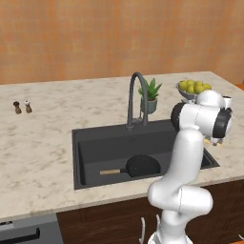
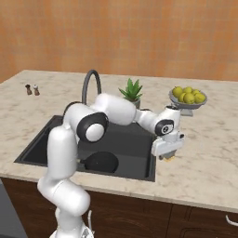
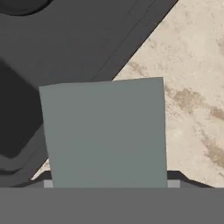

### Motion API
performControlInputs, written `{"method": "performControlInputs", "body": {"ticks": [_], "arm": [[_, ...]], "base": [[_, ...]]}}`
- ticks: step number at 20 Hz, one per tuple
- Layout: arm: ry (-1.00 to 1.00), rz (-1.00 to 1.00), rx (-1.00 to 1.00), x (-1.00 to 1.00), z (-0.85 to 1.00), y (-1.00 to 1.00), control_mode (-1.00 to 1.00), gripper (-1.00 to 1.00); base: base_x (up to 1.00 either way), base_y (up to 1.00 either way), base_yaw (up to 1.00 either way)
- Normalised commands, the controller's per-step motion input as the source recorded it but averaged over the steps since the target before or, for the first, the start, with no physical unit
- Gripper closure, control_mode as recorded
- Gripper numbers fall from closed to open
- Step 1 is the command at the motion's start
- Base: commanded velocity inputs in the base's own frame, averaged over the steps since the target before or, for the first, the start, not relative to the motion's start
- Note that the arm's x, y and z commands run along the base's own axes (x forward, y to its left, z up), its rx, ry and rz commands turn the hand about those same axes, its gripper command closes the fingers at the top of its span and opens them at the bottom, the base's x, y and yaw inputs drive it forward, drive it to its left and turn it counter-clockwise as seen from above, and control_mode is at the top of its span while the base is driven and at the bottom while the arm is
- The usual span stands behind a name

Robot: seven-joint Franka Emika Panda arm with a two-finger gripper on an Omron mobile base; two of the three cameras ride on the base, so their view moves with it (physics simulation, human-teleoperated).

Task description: Pick the pan and sponge and place them into the sink. Then turn on the water.

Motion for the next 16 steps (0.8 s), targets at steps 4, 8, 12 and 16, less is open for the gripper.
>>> {"method": "performControlInputs", "body": {"ticks": [4, 8, 12, 16], "arm": [[0.01, 0.27, 0.04, -0.10, 0.03, 1.00, -1.00, 1.00], [0.00, 0.27, 0.08, -0.05, 0.00, 1.00, -1.00, 1.00], [0.00, 0.16, 0.11, 0.00, -0.03, 0.82, -1.00, 1.00], [0.00, 0.00, 0.00, 0.19, -0.33, 0.19, -1.00, 1.00]], "base": [[0.00, 0.00, 0.00], [0.00, 0.00, 0.00], [0.00, 0.00, 0.00], [0.00, 0.00, 0.00]]}}
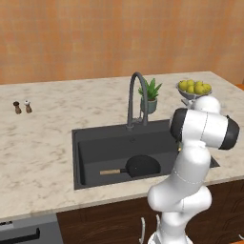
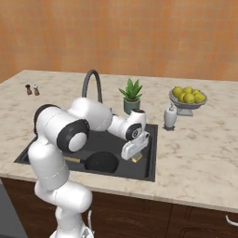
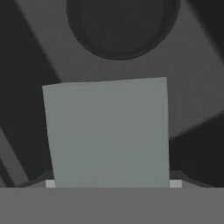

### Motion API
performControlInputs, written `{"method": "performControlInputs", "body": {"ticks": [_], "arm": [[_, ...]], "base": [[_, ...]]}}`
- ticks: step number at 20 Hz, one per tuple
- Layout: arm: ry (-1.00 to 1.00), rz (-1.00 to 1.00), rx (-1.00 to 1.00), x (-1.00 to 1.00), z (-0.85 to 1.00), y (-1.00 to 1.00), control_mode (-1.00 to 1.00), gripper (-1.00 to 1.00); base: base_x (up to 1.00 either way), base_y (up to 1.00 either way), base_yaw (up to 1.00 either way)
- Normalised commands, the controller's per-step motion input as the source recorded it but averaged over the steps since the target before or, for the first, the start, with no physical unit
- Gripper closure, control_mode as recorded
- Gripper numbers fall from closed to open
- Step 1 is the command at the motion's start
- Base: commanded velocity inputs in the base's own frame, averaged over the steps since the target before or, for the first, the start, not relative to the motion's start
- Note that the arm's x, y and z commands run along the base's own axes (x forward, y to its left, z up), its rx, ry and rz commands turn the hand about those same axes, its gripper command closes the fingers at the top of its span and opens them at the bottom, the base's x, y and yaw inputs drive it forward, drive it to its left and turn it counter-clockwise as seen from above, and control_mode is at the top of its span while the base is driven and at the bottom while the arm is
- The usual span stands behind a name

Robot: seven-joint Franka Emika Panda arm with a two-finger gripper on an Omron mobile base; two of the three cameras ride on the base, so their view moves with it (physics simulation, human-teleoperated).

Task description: Pick the pan and sponge and place them into the sink. Then turn on the water.

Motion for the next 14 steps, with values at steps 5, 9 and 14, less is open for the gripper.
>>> {"method": "performControlInputs", "body": {"ticks": [5, 9, 14], "arm": [[0.00, 0.00, 0.00, 0.22, -0.48, 0.21, -1.00, 1.00], [0.00, 0.00, 0.00, 0.08, -0.51, 0.41, -1.00, 1.00], [0.00, 0.00, 0.00, 0.15, -0.49, 0.09, -1.00, 1.00]], "base": [[0.00, 0.00, 0.00], [0.00, 0.00, 0.00], [0.00, 0.00, 0.00]]}}
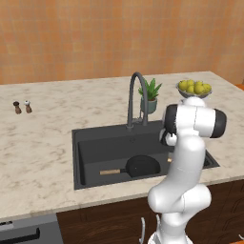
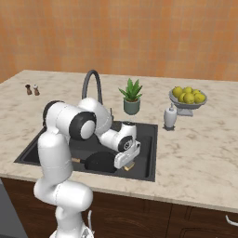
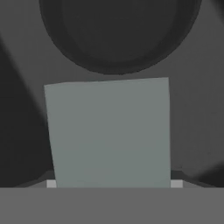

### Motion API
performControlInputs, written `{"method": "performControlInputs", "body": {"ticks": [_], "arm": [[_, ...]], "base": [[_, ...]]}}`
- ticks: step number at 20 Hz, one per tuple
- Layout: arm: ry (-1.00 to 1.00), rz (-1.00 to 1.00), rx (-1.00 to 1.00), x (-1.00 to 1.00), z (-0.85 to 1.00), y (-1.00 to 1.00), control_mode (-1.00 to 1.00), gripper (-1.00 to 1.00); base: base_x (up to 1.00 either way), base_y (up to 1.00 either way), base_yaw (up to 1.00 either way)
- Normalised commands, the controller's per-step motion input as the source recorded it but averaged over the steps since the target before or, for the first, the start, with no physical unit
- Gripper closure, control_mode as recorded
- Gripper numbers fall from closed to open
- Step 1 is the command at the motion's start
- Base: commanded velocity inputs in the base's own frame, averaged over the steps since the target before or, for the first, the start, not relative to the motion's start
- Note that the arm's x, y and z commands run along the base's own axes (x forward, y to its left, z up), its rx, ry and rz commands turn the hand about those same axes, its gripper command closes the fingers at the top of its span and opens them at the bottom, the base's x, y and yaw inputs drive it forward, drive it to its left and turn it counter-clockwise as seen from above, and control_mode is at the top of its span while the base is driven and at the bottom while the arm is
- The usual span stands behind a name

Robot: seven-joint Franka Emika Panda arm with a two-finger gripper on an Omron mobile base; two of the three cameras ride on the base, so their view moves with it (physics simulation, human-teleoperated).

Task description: Pick the pan and sponge and place them into the sink. Then turn on the water.

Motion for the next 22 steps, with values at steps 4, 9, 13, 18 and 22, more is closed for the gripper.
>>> {"method": "performControlInputs", "body": {"ticks": [4, 9, 13, 18, 22], "arm": [[0.00, 0.00, 0.00, 0.21, -0.63, 0.20, -1.00, 1.00], [0.00, 0.00, 0.00, 0.30, -0.54, 0.08, -1.00, 1.00], [0.00, 0.00, 0.00, 0.37, -0.46, 0.00, -1.00, 1.00], [0.00, 0.00, 0.00, 0.37, -0.39, 0.00, -1.00, 1.00], [0.00, 0.00, 0.00, 0.34, -0.22, 0.00, -1.00, 1.00]], "base": [[0.00, 0.00, 0.00], [0.00, 0.00, 0.00], [0.00, 0.00, 0.00], [0.00, 0.00, 0.00], [0.00, 0.00, 0.00]]}}
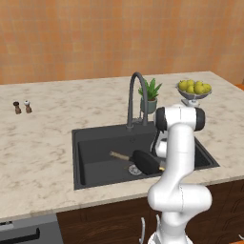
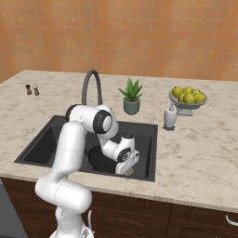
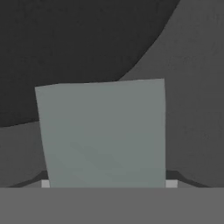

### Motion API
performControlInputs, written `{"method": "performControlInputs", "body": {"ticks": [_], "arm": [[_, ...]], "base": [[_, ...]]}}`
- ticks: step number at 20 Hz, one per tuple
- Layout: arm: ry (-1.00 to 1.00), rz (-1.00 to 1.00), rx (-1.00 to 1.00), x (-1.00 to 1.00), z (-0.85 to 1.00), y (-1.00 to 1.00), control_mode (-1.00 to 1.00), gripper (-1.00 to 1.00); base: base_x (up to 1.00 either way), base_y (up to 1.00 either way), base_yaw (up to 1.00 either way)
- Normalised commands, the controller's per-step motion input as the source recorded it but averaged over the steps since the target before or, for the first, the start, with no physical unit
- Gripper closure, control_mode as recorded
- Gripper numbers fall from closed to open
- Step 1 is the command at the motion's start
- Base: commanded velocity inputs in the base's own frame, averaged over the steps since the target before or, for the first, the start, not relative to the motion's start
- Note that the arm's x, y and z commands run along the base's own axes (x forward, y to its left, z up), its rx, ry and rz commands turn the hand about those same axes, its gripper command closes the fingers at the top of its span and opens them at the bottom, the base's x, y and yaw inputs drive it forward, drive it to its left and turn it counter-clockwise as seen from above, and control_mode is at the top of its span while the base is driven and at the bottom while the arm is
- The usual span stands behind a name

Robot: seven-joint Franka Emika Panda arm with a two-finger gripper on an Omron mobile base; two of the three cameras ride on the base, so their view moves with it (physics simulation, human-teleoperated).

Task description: Pick the pan and sponge and place them into the sink. Then turn on the water.

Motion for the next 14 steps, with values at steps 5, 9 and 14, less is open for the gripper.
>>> {"method": "performControlInputs", "body": {"ticks": [5, 9, 14], "arm": [[0.00, 0.00, 0.00, 0.03, -0.01, 0.00, -1.00, 1.00], [0.00, 0.00, 0.00, 0.00, 0.00, 0.04, -1.00, 1.00], [0.00, 0.00, 0.00, 0.00, 0.00, 0.15, -1.00, 1.00]], "base": [[0.00, 0.00, 0.00], [0.00, 0.00, 0.00], [0.00, 0.00, 0.00]]}}
